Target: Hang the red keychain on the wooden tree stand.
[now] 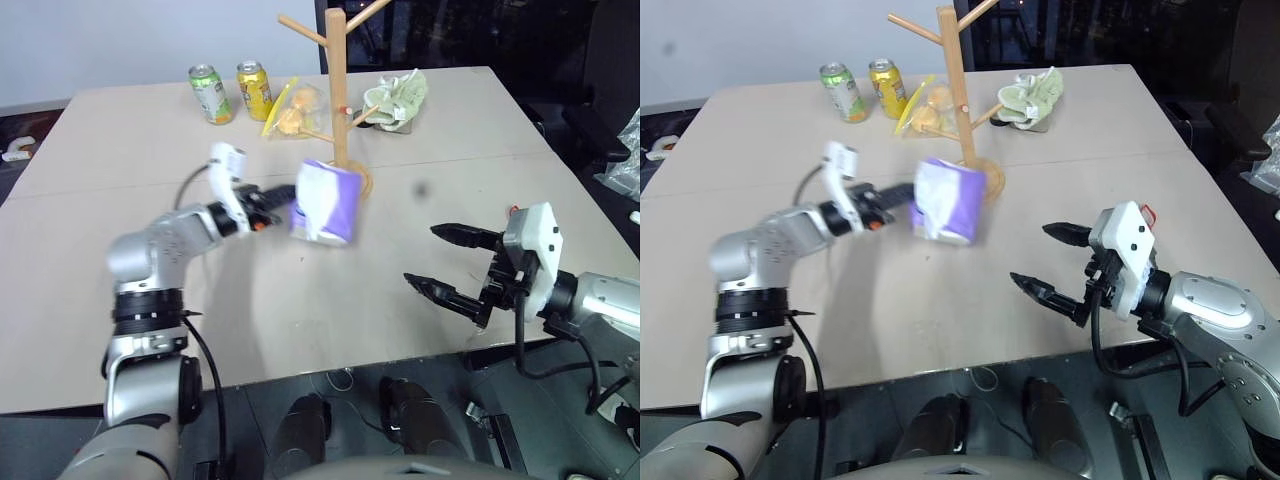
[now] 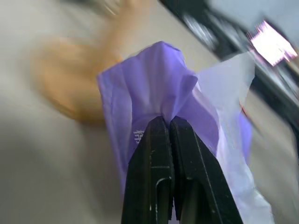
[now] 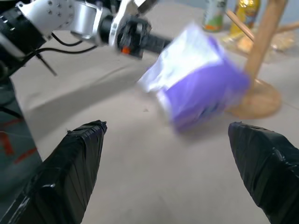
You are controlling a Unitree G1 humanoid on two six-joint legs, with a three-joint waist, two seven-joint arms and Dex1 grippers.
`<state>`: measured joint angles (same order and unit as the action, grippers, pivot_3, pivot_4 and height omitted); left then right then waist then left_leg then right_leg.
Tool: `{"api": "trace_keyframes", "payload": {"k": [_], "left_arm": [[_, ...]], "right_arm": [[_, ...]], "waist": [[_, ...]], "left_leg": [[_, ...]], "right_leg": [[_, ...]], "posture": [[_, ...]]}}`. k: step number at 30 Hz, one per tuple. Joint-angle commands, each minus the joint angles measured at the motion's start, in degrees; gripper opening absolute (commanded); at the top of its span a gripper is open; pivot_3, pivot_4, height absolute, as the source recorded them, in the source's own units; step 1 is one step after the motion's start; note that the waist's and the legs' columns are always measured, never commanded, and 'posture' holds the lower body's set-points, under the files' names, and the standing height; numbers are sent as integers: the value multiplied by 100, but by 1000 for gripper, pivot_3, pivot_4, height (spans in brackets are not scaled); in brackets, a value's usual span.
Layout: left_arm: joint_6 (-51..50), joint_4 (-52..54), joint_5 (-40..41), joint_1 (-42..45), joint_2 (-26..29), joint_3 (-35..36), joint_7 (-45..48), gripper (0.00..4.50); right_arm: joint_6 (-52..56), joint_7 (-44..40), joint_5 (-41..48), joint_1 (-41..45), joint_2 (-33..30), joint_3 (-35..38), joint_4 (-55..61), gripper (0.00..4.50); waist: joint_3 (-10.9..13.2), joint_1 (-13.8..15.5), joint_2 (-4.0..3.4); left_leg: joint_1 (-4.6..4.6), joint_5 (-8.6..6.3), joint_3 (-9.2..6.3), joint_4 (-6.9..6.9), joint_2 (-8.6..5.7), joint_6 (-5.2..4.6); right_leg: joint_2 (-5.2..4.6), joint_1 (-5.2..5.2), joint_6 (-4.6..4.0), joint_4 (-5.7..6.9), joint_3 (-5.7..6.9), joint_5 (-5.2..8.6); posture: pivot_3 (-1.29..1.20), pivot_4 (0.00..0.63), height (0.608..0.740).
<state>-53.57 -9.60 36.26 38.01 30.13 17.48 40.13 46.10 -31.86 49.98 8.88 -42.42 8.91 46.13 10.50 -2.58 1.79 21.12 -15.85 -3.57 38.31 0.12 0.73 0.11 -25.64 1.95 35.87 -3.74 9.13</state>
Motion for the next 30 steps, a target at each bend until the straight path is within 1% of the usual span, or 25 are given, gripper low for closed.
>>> {"api": "trace_keyframes", "payload": {"k": [1, 3, 5, 8, 11, 14, 16, 21, 22, 23, 24, 26, 28, 29, 30], "left_arm": [[165, -53, 222, 123, 281, 1412, -1081, 16], [434, -302, 146, 174, 329, 1784, -1521, 16], [1089, -910, -120, 333, 460, 2088, -1988, 16], [2490, -2318, -593, 703, 722, 2372, -2770, 16], [3737, -3714, -706, 1056, 873, 2752, -3586, 16], [4498, -4782, -630, 1270, 972, 2970, -3881, 16], [4806, -5219, -530, 1388, 986, 3079, -3953, 16], [5223, -5695, -489, 1568, 1019, 3033, -4063, 16], [5261, -5698, -467, 1586, 1028, 3018, -4014, 546], [5236, -5667, -472, 1591, 1043, 2973, -3966, 737], [5201, -5604, -471, 1585, 1051, 2936, -3936, 1050], [5054, -5361, -486, 1516, 1077, 2846, -3921, 1915], [4791, -4883, -434, 1371, 1085, 2802, -3998, 2838], [4611, -4537, -409, 1263, 1068, 2769, -4049, 3206], [4303, -4040, -368, 1102, 1039, 2690, -4060, 3774]], "right_arm": [[-63, -63, 55, 358, 54, -224, -70, 4500], [-73, -121, 44, 546, 72, -344, -179, 4500], [-91, -198, 13, 766, 85, -471, -311, 4500], [-129, -296, -76, 1048, 116, -632, -506, 4500], [-166, -356, -151, 1221, 144, -725, -621, 4500], [-159, -349, -172, 1271, 155, -725, -642, 4500], [-143, -316, -174, 1245, 154, -683, -639, 4500], [-111, -240, -169, 1113, 103, -563, -582, 4500], [-111, -219, -173, 1080, 93, -537, -568, 4500], [-106, -187, -167, 1041, 88, -501, -554, 4500], [-101, -154, -158, 998, 81, -459, -540, 4500], [-95, -92, -147, 858, 56, -346, -503, 4500], [-92, -19, -148, 646, 23, -183, -450, 4500], [-95, 15, -157, 536, -1, -95, -422, 4500], [-84, 78, -161, 413, -19, 24, -394, 4500]], "waist": [[0, 11, 0], [0, 24, 0], [0, 41, 1], [-2, 47, 10], [-3, 59, 11], [-4, 71, 13], [-7, 94, 18], [-11, 163, 41], [-11, 164, 41], [-11, 162, 42], [-11, 161, 42], [-11, 159, 42], [-11, 150, 42], [-11, 137, 42], [-11, 130, 42]], "left_leg": [[-1, 0, 0, 0, 0, 0], [0, 0, 0, 1, -1, 0], [-1, 0, 0, 3, -2, 0], [-1, 1, -4, 4, -2, 1], [0, 0, -3, 2, -3, 1], [5, -2, -1, 1, -7, -3], [10, -3, -4, 2, -9, -4], [13, -3, -14, 4, -9, -4], [12, -3, -14, 4, -9, -4], [11, -3, -13, 4, -8, -4], [10, -3, -13, 4, -7, -4], [9, -3, -13, 4, -7, -4], [10, -3, -13, 3, -6, -4], [10, -3, -12, 3, -6, -4], [10, -3, -10, 2, -5, -3]], "right_leg": [[0, 0, 1, 0, 0, 0], [-2, 1, 2, -1, 0, -1], [-4, 2, 2, -1, 1, -1], [-2, 2, 3, 0, 5, -3], [-7, 2, 3, -2, 5, -4], [-16, 1, 4, -6, 6, -5], [-20, 0, 4, -8, 10, -5], [-21, 1, 5, -8, 23, -5], [-21, 1, 5, -7, 23, -6], [-21, 2, 5, -6, 23, -6], [-20, 2, 5, -6, 23, -6], [-20, 2, 5, -3, 22, -6], [-20, 1, 5, -3, 22, -6], [-20, 1, 5, -3, 22, -6], [-20, 1, 4, -3, 20, -6]], "posture": [[0, 150, 740], [0, 150, 740], [0, 150, 740], [0, 150, 740], [0, 150, 740], [0, 150, 740], [0, 150, 740], [0, 150, 740], [0, 150, 740], [0, 150, 740], [0, 150, 740], [0, 150, 740], [0, 150, 740], [0, 150, 740], [0, 150, 740]]}}
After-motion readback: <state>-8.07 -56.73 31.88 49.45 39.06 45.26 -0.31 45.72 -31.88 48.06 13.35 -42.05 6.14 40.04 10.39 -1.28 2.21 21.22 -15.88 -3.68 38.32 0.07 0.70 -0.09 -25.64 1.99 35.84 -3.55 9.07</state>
